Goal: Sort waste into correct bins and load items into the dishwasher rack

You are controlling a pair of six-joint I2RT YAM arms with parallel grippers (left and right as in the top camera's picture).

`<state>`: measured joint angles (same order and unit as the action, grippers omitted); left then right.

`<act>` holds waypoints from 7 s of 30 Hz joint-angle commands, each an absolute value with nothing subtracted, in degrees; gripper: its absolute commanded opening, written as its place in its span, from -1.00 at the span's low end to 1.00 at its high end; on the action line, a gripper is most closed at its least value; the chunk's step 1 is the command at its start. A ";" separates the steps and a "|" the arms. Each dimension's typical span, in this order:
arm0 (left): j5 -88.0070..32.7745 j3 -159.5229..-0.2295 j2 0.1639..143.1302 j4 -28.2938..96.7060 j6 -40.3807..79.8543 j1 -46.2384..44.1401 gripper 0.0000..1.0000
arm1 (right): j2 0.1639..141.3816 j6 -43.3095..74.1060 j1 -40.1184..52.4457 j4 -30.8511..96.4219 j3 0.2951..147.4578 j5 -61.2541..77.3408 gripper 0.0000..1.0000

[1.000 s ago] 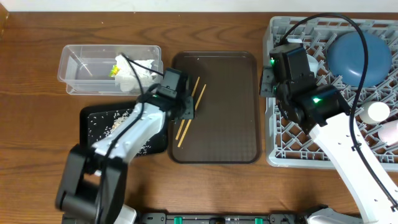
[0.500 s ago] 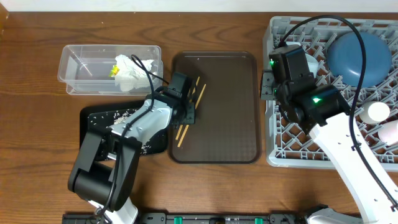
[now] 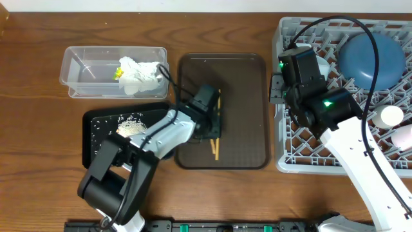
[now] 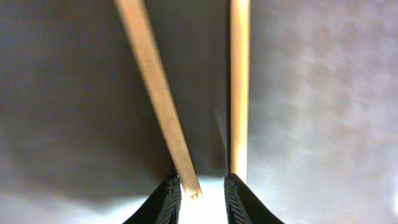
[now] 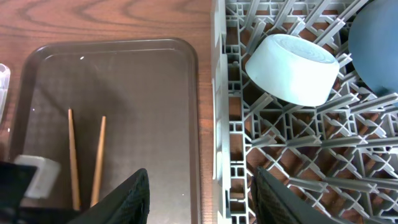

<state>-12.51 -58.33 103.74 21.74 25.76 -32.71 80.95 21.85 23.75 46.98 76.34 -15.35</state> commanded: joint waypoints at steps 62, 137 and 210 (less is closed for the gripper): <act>-9.58 -58.61 76.03 40.07 21.65 -9.06 0.04 | 110.93 35.33 29.69 57.21 73.80 -4.91 -0.04; -9.61 -58.61 76.03 40.73 21.65 -9.06 0.06 | 93.23 11.49 9.17 57.49 70.04 3.44 -0.52; 4.78 -58.61 76.03 48.99 29.47 -4.29 0.35 | 96.36 16.43 23.86 56.84 83.90 -3.25 -0.98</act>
<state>3.44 -58.33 75.94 48.77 28.77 -4.58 99.94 18.09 27.20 56.36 83.61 -2.22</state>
